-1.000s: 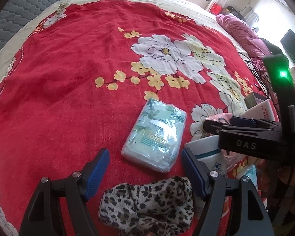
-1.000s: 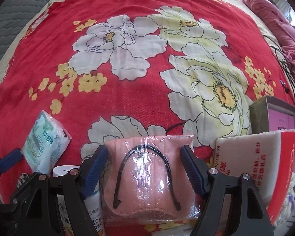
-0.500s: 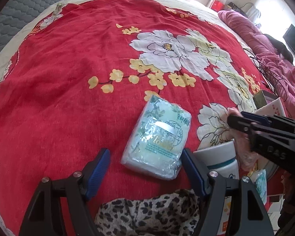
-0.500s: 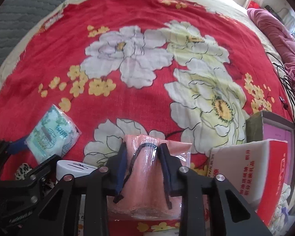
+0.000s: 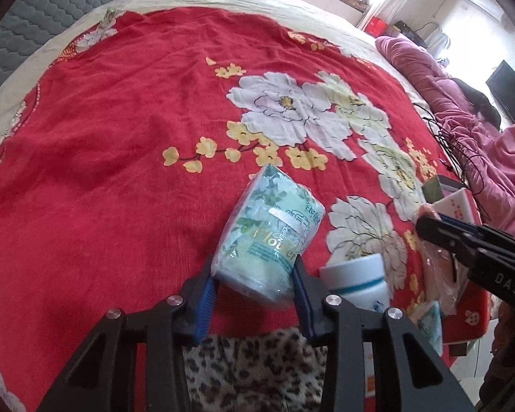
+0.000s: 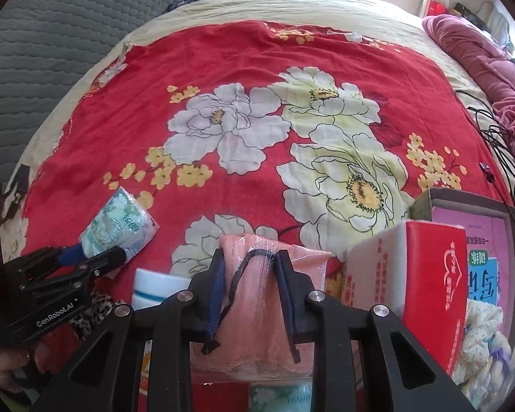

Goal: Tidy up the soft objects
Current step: 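Carry the mask packet and wipes packet with both grippers over the pink tray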

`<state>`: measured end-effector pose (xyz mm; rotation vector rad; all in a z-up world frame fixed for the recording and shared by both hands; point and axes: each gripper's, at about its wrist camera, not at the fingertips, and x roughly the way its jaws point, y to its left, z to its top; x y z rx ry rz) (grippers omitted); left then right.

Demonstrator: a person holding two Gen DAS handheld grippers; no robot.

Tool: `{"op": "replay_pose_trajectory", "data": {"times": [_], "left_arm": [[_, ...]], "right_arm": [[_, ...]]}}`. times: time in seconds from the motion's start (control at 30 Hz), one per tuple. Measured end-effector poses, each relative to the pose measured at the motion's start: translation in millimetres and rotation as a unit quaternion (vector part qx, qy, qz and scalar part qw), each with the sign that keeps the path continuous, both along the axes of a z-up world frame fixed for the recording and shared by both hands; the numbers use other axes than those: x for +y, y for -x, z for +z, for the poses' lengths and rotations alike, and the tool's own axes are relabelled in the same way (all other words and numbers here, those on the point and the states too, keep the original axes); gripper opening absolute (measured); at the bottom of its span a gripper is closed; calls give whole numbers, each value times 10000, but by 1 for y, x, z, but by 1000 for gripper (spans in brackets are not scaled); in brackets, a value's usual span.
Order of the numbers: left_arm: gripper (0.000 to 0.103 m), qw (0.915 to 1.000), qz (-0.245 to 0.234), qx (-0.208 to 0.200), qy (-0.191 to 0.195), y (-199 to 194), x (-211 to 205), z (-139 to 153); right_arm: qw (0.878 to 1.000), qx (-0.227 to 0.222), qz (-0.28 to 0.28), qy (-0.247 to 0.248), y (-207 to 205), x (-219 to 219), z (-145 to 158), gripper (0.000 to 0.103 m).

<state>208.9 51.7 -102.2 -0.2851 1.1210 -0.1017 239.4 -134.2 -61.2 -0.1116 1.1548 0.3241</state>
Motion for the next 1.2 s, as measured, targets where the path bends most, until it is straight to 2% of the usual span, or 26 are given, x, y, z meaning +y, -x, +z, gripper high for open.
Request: {"op": "replay_pose_trajectory", "data": {"times": [0.27,0.67,1.0,1.2], "left_arm": [[40,9995,-38,-289,-140,28,-10,42],[40,9968,-273,-686,-297,66,-41,100],[40,9940,-479,-917,-352,92,-71,131],[40,9921,-706,-989,-323,102,-98,142]], "right_arm": [[9998,-77,97,-136,23,0,16,29],[9982,-457,202,-331,63,-8,65,29],[9968,-693,125,-390,93,-30,95,29],[9952,-857,-60,-479,108,-58,112,29]]}}
